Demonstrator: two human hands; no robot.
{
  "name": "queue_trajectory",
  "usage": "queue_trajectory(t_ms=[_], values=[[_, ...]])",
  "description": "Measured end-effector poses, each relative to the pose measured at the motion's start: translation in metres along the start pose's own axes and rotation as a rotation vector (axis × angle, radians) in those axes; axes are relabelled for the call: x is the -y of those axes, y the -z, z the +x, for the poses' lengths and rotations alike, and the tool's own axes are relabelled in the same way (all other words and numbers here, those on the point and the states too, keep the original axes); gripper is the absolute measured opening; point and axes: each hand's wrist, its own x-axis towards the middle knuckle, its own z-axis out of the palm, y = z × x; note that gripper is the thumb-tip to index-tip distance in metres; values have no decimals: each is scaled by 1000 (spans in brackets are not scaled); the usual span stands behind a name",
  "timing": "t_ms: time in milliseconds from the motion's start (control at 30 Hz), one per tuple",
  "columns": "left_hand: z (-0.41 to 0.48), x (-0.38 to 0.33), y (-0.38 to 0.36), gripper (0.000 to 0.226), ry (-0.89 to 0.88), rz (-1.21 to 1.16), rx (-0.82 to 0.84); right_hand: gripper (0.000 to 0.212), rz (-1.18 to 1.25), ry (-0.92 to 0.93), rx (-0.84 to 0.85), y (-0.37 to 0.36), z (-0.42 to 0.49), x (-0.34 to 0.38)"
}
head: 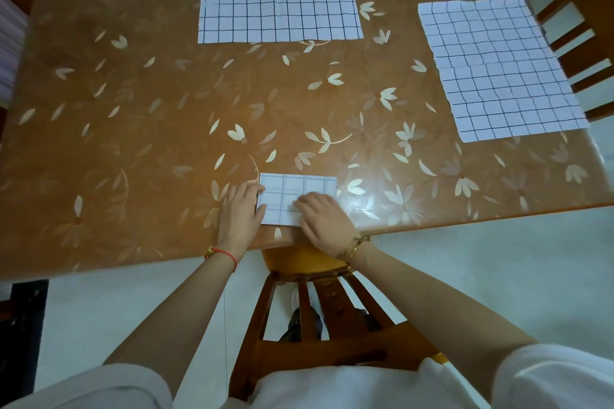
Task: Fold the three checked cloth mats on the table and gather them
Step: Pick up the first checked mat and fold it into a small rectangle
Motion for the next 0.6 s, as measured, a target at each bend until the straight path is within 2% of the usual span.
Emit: queue_trajectory(t_ms=[67, 167, 267, 333, 467, 600], values=[[-7, 2, -4, 36, 27, 1, 37, 47, -21, 78, 74, -9, 1, 13], [-12, 3, -6, 40, 80, 17, 93, 49, -43, 21, 212, -22, -3, 20], [-13, 0, -4, 41, 96, 28, 97, 60, -90, -23, 291, -24, -11, 17], [-13, -2, -3, 41, 107, 38, 100, 65, -112, -21, 275, -23, -20, 10], [-13, -4, -5, 42, 140, 14, 110, 50, -154, 0, 93, -17, -45, -15], [-11, -13, -6, 42, 207, -33, 83, 44, -84, -117, -1, -3, -64, -39]])
